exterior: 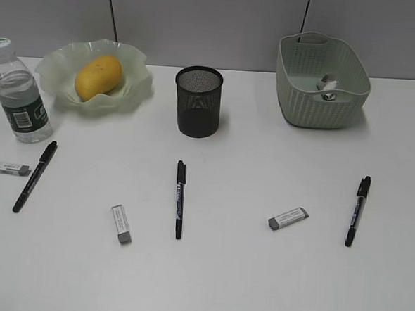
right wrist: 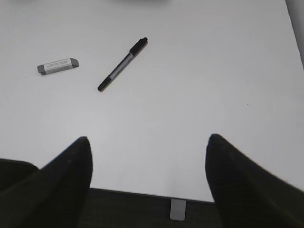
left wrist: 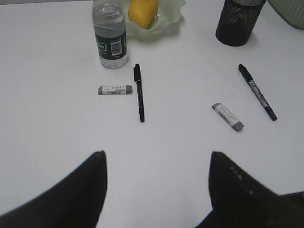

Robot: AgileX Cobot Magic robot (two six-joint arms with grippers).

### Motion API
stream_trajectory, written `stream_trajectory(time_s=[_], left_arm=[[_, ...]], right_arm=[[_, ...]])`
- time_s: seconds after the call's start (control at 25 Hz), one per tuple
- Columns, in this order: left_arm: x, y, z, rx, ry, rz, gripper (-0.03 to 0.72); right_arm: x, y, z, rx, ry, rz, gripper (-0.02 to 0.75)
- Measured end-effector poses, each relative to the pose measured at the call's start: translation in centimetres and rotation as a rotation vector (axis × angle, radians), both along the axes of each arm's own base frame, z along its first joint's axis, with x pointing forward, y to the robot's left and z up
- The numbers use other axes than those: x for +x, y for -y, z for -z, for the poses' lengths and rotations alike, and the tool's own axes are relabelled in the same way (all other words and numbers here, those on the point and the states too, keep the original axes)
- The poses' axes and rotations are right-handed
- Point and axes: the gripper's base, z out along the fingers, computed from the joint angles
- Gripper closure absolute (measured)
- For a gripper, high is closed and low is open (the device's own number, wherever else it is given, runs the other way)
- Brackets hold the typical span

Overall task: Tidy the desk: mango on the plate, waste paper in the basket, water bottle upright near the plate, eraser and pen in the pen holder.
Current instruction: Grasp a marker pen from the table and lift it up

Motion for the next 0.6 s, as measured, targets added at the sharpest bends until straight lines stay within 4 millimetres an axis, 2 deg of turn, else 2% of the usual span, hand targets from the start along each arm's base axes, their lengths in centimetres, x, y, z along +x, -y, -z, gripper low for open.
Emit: stream_trajectory(time_s=[0.12, 0.36, 0.6], left_arm=[[0.0, 0.0, 0.1, 0.001, -0.002, 0.0, 0.18], [-0.1, 0.0, 0.1, 0.001, 0.002, -0.001, 0.18], [-0.1, 0.0, 0.1, 0.002, 0.001, -0.001, 0.18]], right_arm=[[1.1, -0.2, 0.1, 0.013, -0.073, 0.019, 0.153], [5.3, -0.8, 1.1, 0.035, -0.309, 0.12, 0.153], [11.0, -1.7, 1.5, 0.065, -0.462, 0.223, 0.153]])
